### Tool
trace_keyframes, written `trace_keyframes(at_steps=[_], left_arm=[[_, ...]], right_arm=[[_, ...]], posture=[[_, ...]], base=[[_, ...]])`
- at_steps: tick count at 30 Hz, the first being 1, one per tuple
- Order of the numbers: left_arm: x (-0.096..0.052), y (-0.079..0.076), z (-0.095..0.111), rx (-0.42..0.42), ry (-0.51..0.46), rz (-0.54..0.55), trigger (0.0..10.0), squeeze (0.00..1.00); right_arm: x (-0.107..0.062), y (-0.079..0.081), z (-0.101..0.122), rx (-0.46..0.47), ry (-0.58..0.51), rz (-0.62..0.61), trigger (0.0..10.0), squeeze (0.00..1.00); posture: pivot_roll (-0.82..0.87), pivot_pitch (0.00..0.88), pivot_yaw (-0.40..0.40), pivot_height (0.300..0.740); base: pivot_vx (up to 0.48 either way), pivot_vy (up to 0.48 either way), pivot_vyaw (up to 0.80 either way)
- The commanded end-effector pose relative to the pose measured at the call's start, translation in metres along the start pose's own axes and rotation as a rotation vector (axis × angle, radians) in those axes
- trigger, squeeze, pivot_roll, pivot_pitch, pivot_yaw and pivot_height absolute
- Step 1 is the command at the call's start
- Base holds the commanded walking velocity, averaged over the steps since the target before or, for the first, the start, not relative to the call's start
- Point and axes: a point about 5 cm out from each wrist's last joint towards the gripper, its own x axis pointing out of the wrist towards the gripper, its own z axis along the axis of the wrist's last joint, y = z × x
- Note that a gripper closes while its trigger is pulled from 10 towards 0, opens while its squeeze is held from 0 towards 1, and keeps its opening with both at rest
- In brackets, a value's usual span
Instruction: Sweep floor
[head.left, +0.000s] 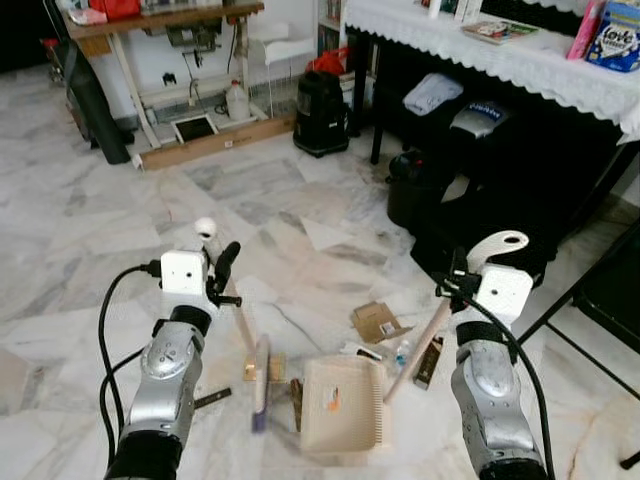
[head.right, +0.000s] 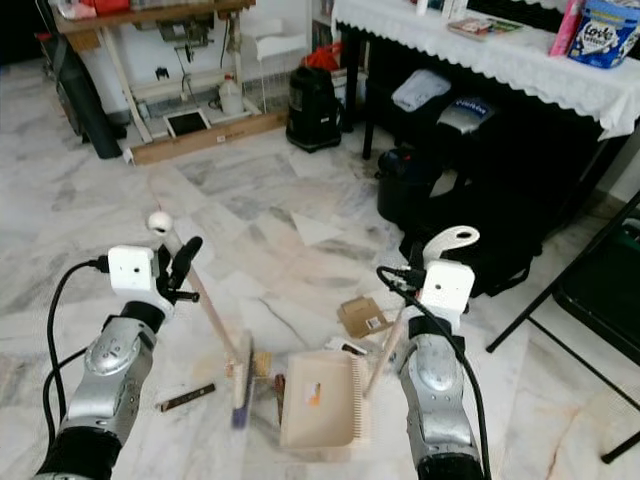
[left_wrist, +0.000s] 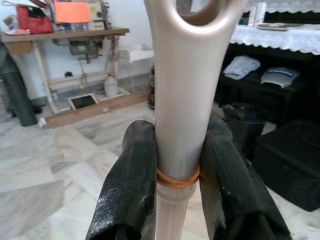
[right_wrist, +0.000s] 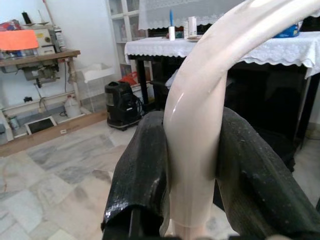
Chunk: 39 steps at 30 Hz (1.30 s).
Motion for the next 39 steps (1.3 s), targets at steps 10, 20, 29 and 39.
trace_keyframes(at_steps=[10, 20, 29, 39], left_arm=[[0.0084, -0.0039, 0.0082, 0.024, -0.033, -0.035, 10.0, 0.00], [0.0080, -0.0017, 0.0079, 0.016, -0.035, -0.026, 10.0, 0.00], [0.0092, -0.0033, 0.0093, 0.014, -0.040, -0.028, 10.0, 0.00], [0.0051, -0.0006, 0.0069, 0.015, -0.039, -0.009, 10.0, 0.00]], right_arm=[[0.0053, 0.0015, 0.0111, 0.011, -0.059, -0.009, 10.0, 0.00], [0.0062, 0.0028, 0.0113, 0.010, -0.058, -0.005, 10.0, 0.00], [0.0048, 0.0015, 0.0110, 0.010, -0.055, -0.005, 10.0, 0.00], [0.0075, 0.0029, 0.0119, 0.006, -0.055, 0.009, 10.0, 0.00]], posture=[[-0.03, 0.000, 0.058, 0.740], [-0.03, 0.000, 0.056, 0.740], [0.01, 0.000, 0.052, 0.740], [0.02, 0.000, 0.029, 0.740]], base=[[0.000, -0.055, 0.00], [0.000, -0.199, 0.00], [0.000, 0.000, 0.00], [0.000, 0.000, 0.00]])
